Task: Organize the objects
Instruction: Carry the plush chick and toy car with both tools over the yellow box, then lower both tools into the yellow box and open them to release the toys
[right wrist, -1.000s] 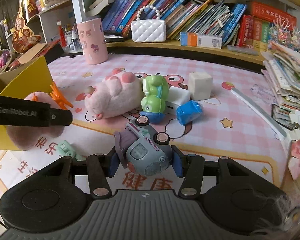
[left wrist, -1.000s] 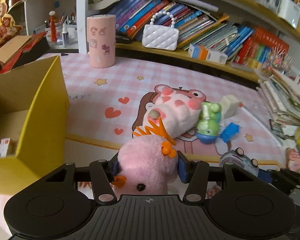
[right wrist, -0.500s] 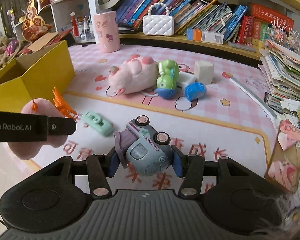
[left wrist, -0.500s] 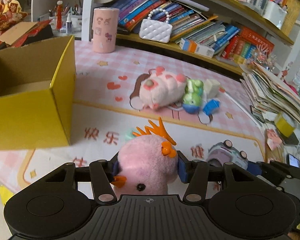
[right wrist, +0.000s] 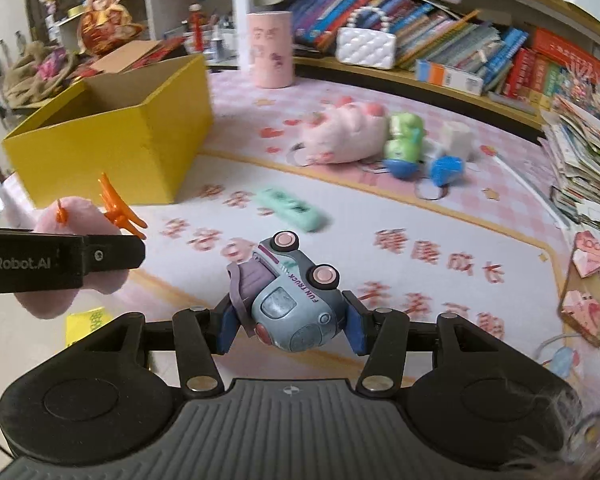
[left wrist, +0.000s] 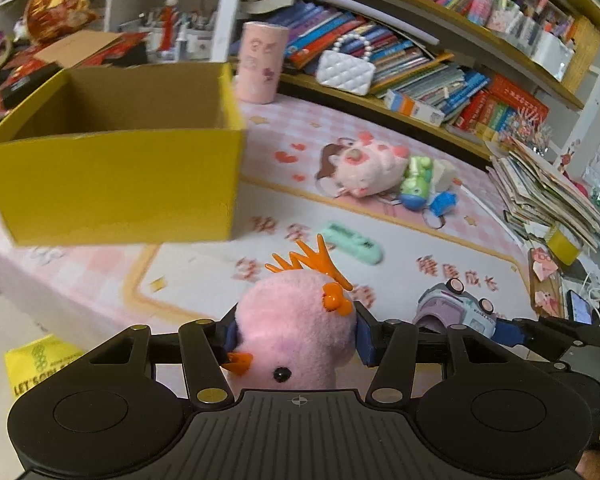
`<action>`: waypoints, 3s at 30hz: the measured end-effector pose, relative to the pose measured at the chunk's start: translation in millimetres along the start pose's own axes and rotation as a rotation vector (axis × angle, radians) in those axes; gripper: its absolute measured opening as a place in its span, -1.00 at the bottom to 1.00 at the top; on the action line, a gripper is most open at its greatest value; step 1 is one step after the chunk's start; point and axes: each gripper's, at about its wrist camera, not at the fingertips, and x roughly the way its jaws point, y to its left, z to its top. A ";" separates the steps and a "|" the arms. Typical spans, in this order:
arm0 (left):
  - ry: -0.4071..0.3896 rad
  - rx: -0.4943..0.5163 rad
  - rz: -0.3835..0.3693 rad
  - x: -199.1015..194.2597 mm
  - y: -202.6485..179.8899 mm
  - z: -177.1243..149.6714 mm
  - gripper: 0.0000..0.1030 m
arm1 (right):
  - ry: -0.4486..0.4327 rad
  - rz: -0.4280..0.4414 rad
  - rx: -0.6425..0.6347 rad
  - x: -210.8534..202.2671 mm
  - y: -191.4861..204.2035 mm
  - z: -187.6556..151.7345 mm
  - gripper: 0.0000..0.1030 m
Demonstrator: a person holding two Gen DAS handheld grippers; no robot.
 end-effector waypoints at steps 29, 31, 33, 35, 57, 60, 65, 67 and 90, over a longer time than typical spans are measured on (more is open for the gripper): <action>-0.062 -0.056 0.057 -98.4 130.4 -55.7 0.01 | 0.013 0.091 -0.107 -30.7 167.8 -39.4 -0.04; -0.072 -0.061 0.055 -102.8 135.2 -56.3 0.01 | 0.007 0.085 -0.112 -31.9 173.3 -37.4 -0.04; -0.085 -0.068 0.053 -107.6 140.2 -56.3 0.01 | 0.000 0.082 -0.119 -33.4 177.9 -35.0 -0.04; -0.100 -0.077 0.057 -112.7 145.3 -55.3 0.01 | -0.009 0.083 -0.129 -34.4 182.2 -31.7 -0.04; -0.308 -0.072 0.051 -127.6 154.3 16.1 0.01 | -0.199 0.088 -0.087 -29.7 188.9 54.1 -0.04; -0.340 -0.078 0.065 -122.2 157.9 36.6 0.01 | -0.234 0.094 -0.090 -22.9 187.1 77.6 -0.04; -0.368 -0.084 0.077 -105.5 160.4 66.9 0.01 | -0.294 0.094 -0.080 -4.4 178.4 119.4 -0.04; -0.370 -0.080 0.079 -95.2 159.2 77.9 0.01 | -0.318 0.081 -0.073 3.9 172.5 136.2 -0.04; -0.218 -0.022 0.249 34.5 173.0 125.1 0.01 | -0.053 0.112 -0.322 167.8 176.5 220.8 -0.04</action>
